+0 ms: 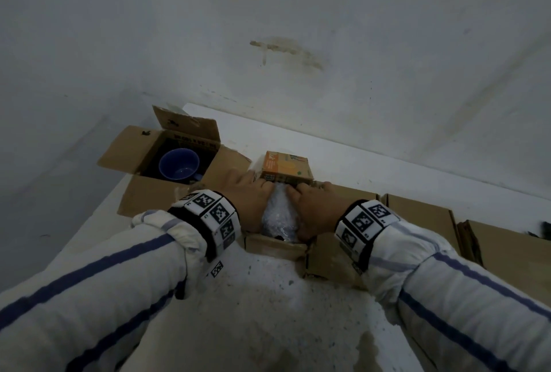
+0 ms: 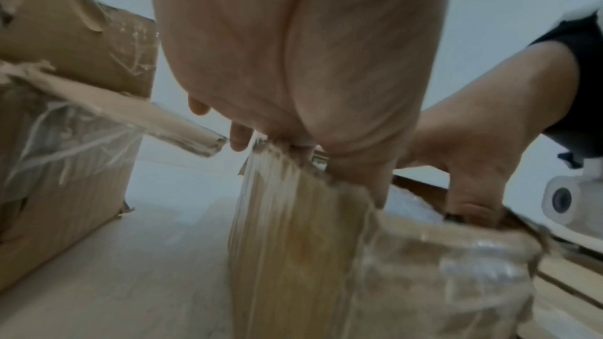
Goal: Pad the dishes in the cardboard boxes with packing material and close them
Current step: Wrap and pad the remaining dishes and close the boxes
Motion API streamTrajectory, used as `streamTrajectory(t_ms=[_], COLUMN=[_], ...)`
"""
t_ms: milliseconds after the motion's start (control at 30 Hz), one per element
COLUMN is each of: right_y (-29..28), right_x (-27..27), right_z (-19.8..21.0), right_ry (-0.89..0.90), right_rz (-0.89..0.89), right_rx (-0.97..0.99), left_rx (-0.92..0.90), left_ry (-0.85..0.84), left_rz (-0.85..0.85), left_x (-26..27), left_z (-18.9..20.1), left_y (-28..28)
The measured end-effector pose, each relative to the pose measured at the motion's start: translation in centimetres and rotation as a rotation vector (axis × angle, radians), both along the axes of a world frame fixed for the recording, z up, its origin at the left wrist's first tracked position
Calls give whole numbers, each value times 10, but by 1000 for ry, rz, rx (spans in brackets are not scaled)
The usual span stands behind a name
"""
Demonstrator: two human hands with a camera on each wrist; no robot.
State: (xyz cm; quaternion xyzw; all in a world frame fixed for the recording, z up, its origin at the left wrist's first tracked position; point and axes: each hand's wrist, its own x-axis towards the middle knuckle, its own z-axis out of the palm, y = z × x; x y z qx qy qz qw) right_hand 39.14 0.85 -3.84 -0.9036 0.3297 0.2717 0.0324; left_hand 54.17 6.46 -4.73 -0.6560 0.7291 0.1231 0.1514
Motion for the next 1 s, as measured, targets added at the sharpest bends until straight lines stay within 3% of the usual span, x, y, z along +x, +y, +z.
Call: streamTrajectory(t_ms=[200,333,433,533,667,1000], right_y=[-1,5,11,13,13,11], right_x=[-19,-40,-64,-103,-178,-391], right_z=[17,9,12,17,21,11], right_ry=[-216,-274,-446,-592,-720,-670], right_rz=[-79,-126,-209,-313,-589,-1012], right_rx=[177,194,249,153,103,-107], left_rx=[157,60,-86,-99,-5,141], left_ry=[144,246,330,412,484,681], left_rz=[38,97,88,58,13,-29], left_x=[4,-15,-47,-93,-175,-403], left_z=[22,34,37,40,36,25], left_y=[0,-3,-9,-19,-33,-48])
